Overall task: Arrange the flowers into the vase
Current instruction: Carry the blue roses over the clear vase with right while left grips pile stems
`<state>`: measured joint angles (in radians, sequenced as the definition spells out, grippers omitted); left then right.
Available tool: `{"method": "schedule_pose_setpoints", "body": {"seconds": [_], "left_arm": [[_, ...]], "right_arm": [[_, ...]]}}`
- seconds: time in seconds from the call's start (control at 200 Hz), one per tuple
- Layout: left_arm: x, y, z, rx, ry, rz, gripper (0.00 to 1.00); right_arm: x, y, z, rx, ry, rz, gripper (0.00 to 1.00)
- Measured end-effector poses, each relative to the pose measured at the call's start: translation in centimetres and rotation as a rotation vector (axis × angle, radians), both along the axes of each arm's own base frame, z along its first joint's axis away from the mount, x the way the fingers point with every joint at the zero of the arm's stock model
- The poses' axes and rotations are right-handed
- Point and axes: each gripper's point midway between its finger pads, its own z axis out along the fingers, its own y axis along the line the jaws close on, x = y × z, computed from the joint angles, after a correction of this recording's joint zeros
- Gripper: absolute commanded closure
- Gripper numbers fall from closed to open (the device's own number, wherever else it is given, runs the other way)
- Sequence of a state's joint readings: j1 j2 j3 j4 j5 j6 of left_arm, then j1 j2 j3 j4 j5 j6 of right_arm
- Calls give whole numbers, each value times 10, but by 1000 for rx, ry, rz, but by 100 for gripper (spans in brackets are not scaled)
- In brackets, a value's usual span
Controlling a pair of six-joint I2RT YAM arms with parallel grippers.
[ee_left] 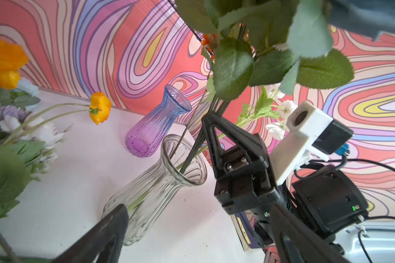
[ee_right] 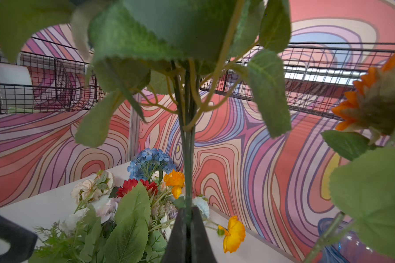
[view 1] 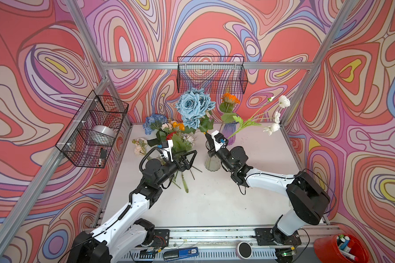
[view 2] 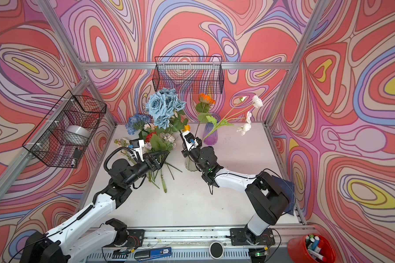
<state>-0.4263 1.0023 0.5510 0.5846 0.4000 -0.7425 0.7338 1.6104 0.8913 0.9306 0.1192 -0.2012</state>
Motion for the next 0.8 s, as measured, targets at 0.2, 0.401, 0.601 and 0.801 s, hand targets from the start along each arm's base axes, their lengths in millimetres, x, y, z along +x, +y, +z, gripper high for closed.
{"method": "schedule_pose_setpoints", "body": {"seconds": [0.2,0.401,0.601,0.801], "left_arm": [[28,-23,11,34,-45,-38,2],[55,-43,27,46,-97,-79,4],[60,-51,42,45,-148,-109,7],[60,-54,58,51,-203,-120,8]], "right_arm": [[-6,-17,7,60,29,-36,100],[-6,-23,1,55,87,-58,100],[-4,-22,-17,7,142,-65,100],[-1,-19,-34,-32,182,-67,100]]}}
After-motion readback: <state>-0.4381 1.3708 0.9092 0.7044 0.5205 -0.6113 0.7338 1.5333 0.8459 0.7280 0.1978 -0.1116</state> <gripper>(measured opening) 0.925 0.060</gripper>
